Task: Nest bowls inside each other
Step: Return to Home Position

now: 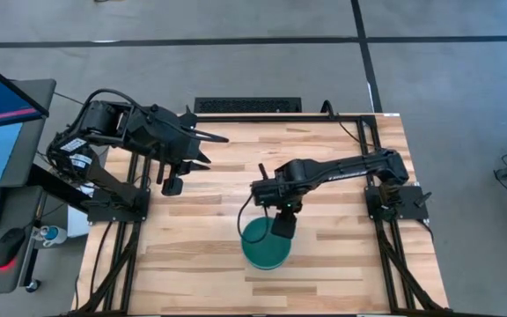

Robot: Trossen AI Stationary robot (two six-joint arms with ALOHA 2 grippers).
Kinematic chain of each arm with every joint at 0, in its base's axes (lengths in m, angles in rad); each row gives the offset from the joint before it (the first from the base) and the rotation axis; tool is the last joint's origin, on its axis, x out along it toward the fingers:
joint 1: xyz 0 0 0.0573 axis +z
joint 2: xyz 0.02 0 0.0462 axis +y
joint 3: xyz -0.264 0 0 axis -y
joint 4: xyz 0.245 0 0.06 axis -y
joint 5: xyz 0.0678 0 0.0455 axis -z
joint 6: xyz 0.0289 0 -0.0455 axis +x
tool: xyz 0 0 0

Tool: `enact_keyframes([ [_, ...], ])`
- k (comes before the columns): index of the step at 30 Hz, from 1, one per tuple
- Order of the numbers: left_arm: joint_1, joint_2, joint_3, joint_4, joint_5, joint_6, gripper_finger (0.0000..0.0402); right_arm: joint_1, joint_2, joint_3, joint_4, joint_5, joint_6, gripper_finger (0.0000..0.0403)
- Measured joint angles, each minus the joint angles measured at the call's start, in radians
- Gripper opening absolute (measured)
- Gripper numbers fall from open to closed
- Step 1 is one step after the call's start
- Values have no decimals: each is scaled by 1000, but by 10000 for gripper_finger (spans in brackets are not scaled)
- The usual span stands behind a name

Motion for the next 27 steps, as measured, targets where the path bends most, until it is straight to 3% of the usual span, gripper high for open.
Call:
enact_keyframes([
  [6,0,0,0,-7,-8,0,59,15,-12,116,-84,48,-38,187],
  [13,0,0,0,-3,-10,0,59,39,-93,249,-5,331,-37,181],
  [16,0,0,0,23,4,6,59,44,-157,253,90,388,-62,181],
  [23,0,0,0,73,35,23,59,80,-249,252,185,407,-144,185],
  [27,0,0,0,84,70,19,59,114,-284,184,208,526,-154,183],
])
